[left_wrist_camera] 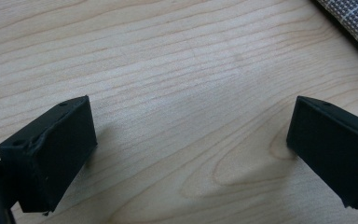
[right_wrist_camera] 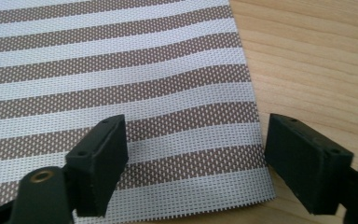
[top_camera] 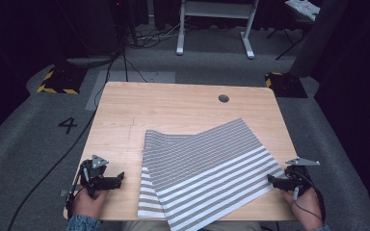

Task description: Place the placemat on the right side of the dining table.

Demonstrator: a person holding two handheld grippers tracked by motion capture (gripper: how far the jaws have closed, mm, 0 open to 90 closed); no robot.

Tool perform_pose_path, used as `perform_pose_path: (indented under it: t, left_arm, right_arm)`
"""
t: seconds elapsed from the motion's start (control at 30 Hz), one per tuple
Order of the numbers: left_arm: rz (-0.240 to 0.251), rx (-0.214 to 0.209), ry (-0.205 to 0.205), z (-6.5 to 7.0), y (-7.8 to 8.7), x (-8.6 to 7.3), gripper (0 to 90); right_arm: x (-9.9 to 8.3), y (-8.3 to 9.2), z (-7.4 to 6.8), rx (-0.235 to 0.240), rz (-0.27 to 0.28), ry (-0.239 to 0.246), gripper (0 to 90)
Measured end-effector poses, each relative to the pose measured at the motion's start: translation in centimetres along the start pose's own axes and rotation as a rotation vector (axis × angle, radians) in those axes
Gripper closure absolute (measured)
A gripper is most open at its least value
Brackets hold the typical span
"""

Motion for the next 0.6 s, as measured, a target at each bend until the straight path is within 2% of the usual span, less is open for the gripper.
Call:
perform_pose_path:
  t: [0.03,0.13,0.27,0.33,0.43,0.6]
  left_arm:
    - [0.000,0.000,0.000,0.0,0.0,0.0,1.4]
    - [0.000,0.000,-0.001,0.0,0.0,0.0,1.4]
    - [0.000,0.000,0.000,0.0,0.0,0.0,1.4]
    - [0.000,0.000,0.000,0.0,0.0,0.0,1.4]
    - [0.000,0.000,0.000,0.0,0.0,0.0,1.4]
    - [0.000,0.000,-0.001,0.0,0.0,0.0,1.4]
  right_arm:
    - [0.0,0.0,-0.1,0.005,-0.003,-0.002,25.3]
    - [0.0,0.3,-0.8,0.024,-0.011,0.027,43.9]
    - [-0.2,0.7,-1.8,0.057,-0.008,0.042,66.9]
    - [-0.2,0.7,-2.1,0.078,-0.018,0.042,74.9]
    - [0.0,1.1,-2.6,0.092,-0.008,0.055,82.5]
    - [1.4,2.5,-2.9,0.104,0.078,0.098,85.9]
Point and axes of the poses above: each handheld gripper's, and its own axes: y roughly backward along the jaws, x roughly out of its top, z roughly to its right, the point moved 8 cm from there along -y, roughly forward along the jaws, and after that the axes turned 9 degrees about -y, right-handed, at the moved point
